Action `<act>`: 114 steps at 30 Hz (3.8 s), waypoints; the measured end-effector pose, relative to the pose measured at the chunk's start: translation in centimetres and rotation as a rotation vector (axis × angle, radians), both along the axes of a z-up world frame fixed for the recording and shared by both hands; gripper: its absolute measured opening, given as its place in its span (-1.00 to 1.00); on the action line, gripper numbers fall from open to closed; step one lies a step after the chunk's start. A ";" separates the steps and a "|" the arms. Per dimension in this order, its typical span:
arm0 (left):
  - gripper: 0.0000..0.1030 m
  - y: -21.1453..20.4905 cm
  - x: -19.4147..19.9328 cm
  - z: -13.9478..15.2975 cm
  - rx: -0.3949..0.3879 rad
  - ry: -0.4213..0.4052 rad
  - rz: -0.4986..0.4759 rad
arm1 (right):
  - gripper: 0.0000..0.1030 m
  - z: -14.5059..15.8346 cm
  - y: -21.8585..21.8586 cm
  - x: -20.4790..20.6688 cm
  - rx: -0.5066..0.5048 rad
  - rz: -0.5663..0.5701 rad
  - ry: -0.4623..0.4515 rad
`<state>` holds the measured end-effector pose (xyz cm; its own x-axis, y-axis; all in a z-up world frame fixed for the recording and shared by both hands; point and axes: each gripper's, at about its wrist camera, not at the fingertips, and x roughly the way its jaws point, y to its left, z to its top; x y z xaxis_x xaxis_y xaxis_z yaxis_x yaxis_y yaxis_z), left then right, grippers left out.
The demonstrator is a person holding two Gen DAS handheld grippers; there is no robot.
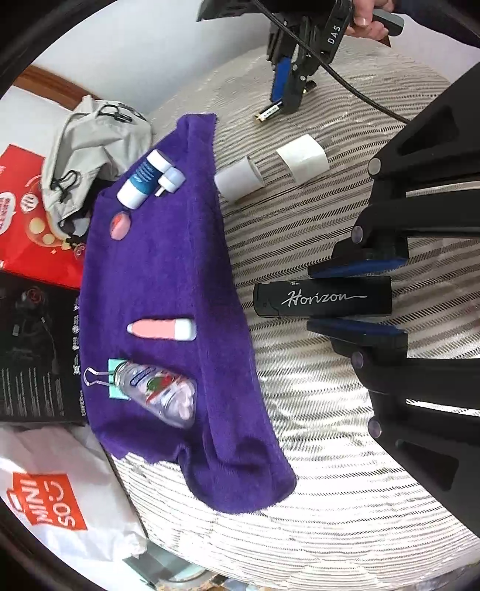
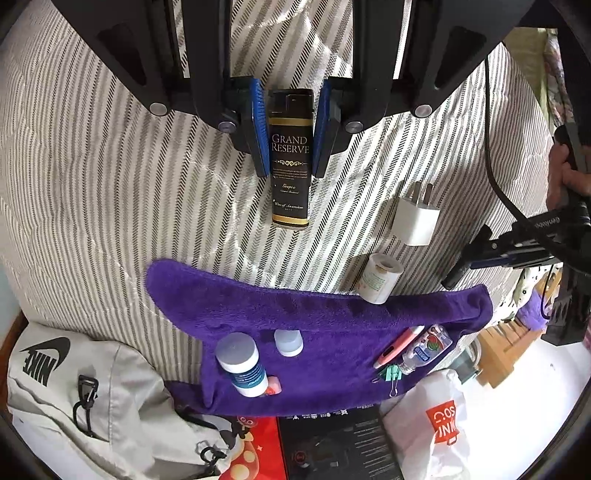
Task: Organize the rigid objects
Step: 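Lift the Grand Reserve bottle with the right gripper while the left holds the Horizon case, then place the Horizon case by the pink tube with the left while the right sets the bottle down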
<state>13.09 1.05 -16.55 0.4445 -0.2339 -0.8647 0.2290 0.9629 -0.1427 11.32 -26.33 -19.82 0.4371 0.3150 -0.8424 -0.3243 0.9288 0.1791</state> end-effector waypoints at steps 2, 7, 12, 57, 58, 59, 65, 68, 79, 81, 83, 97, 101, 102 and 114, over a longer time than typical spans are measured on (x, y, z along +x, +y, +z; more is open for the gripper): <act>-0.59 0.2 0.0 0.0 -0.015 0.003 0.002 | -0.55 -0.3 0.1 -0.1 -0.009 0.006 -0.003; -0.59 0.1 0.2 -0.8 0.013 0.006 0.005 | -0.54 -0.4 1.1 -0.2 -0.063 0.020 -0.023; -0.59 -0.8 0.3 -0.9 0.071 -0.017 -0.010 | -0.53 -0.5 1.5 -0.2 -0.087 0.024 -0.047; -0.60 1.7 6.8 4.2 -0.015 -0.079 0.008 | -0.54 5.8 6.2 17.2 -0.006 0.124 -0.112; -0.60 1.7 7.1 4.1 -0.016 -0.075 0.006 | -0.54 5.6 6.4 17.7 -0.012 0.127 -0.108; -0.60 1.6 7.3 4.1 -0.018 -0.075 0.005 | -0.54 5.4 6.7 18.2 -0.017 0.132 -0.104; -0.60 1.3 8.7 3.9 -0.029 -0.070 -0.007 | -0.54 3.7 8.3 19.9 -0.095 0.149 -0.081; -0.60 1.2 9.3 3.8 -0.043 -0.068 -0.012 | -0.54 3.0 8.7 20.3 -0.114 0.156 -0.072; -0.59 2.0 9.8 3.0 -0.051 -0.048 0.007 | -0.32 2.5 8.4 19.9 -0.062 0.165 -0.047; -0.59 2.2 9.9 2.9 -0.051 -0.046 0.013 | -0.31 2.8 8.1 19.3 -0.061 0.162 -0.052; -0.59 2.3 9.9 3.0 -0.052 -0.050 0.017 | -0.30 3.5 7.6 18.5 -0.045 0.155 -0.066; -0.59 -0.8 12.3 2.0 -0.032 -0.032 -0.038 | -0.05 7.1 1.1 8.1 0.082 0.053 -0.122; -0.59 -2.0 13.0 1.1 -0.003 -0.031 -0.049 | -0.05 5.9 -0.9 5.1 0.072 0.016 -0.077; -0.59 -2.2 13.1 1.0 0.002 -0.026 -0.050 | -0.05 5.5 -1.2 4.7 0.075 0.008 -0.068; -0.12 -3.7 12.2 0.0 0.089 -0.012 -0.091 | -0.05 3.8 -2.7 1.7 0.084 -0.013 -0.019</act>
